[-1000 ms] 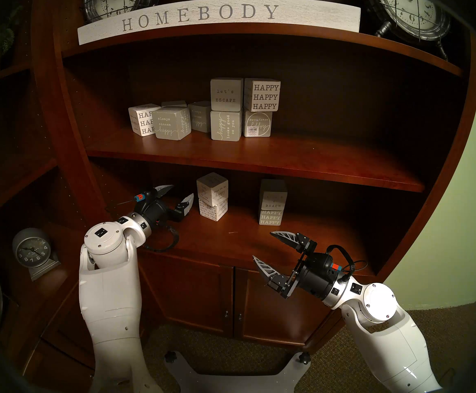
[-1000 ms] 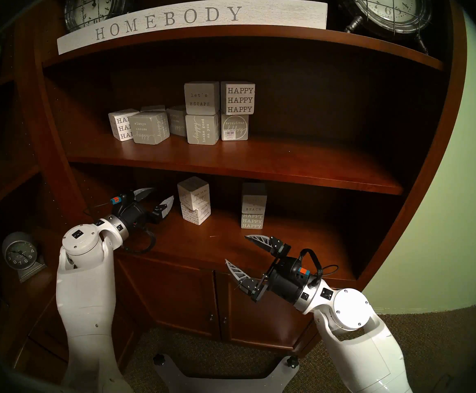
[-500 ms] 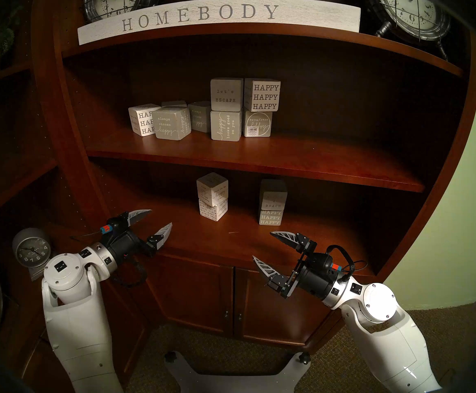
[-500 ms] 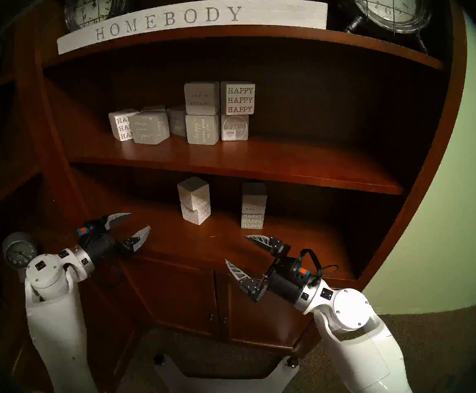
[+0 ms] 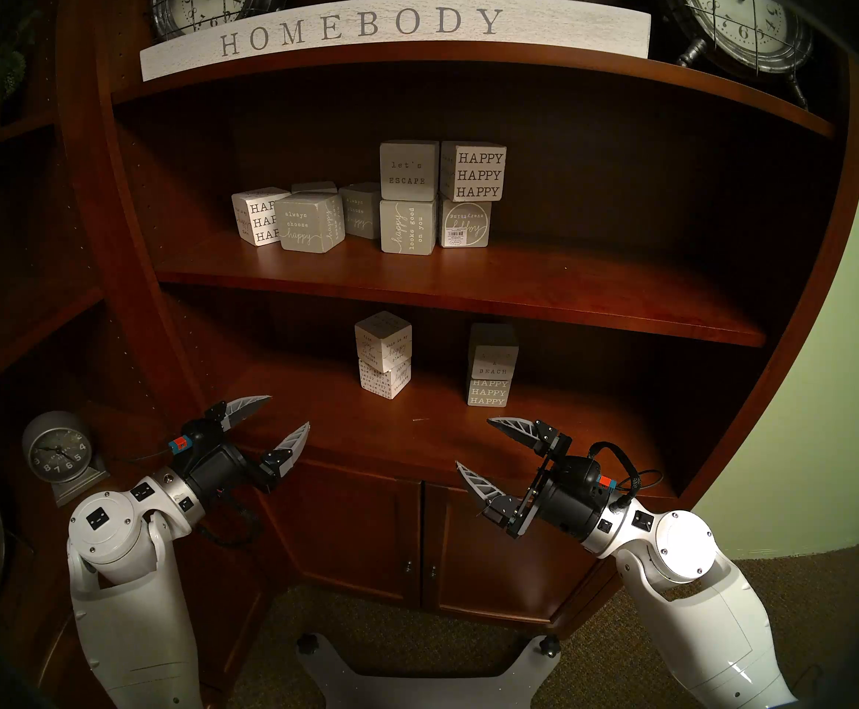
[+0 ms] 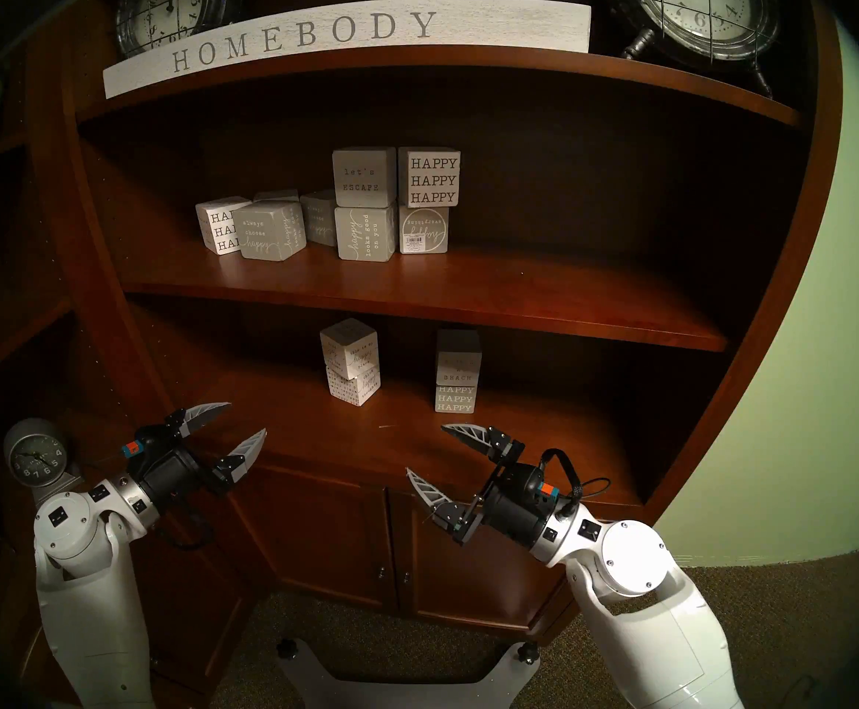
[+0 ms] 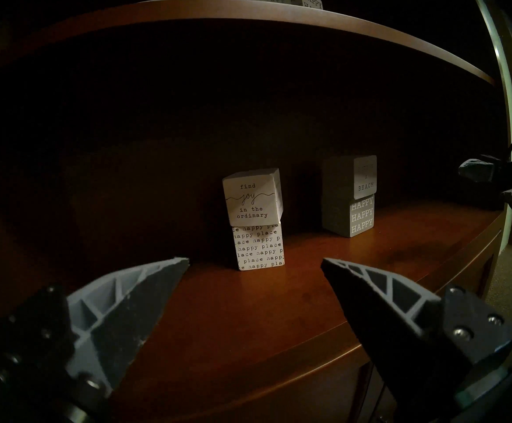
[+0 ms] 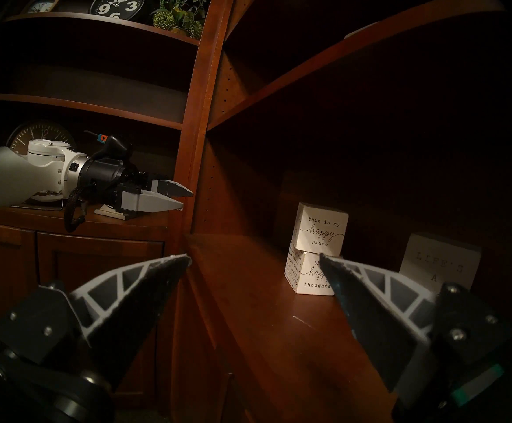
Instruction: Stack four cubes vertically into two groups
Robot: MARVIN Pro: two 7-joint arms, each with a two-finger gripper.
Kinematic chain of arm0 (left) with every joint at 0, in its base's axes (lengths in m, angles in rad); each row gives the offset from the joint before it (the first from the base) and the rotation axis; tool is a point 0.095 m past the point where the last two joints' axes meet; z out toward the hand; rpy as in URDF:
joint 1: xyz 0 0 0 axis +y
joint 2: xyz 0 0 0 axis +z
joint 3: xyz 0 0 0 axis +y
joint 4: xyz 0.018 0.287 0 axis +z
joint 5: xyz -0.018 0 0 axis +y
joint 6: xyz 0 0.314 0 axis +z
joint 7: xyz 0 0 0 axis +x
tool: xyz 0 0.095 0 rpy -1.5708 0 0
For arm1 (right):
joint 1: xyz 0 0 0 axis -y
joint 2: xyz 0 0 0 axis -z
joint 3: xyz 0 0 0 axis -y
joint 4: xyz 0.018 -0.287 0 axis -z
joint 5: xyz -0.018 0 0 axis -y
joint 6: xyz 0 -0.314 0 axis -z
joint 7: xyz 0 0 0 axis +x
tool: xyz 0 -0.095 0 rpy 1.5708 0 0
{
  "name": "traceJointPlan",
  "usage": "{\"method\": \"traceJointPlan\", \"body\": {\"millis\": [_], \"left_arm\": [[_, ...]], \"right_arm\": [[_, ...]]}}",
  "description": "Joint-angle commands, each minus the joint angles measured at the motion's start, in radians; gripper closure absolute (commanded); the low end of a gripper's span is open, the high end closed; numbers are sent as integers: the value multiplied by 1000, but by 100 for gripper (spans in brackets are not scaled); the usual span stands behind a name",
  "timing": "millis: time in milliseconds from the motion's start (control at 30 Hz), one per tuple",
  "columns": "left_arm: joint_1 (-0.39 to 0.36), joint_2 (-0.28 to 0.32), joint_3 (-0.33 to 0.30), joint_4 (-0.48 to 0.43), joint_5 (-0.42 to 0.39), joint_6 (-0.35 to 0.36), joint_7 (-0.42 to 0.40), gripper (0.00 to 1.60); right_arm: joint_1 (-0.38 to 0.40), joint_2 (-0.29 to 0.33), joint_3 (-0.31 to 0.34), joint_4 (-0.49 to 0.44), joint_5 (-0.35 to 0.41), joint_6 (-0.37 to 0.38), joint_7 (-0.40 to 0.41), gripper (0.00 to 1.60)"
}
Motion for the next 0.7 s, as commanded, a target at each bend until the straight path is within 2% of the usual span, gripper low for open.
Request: {"method": "traceJointPlan", "body": {"millis": [0,667], "left_arm": [[-4,0,1,-13,0,-11,9,0],[-2,2,4,-13,-2,-12,14,0]], "right_arm": [[2,-2,-2,-21,3,2,0,0],[2,-3,-1,-21,3,2,1,0]]}}
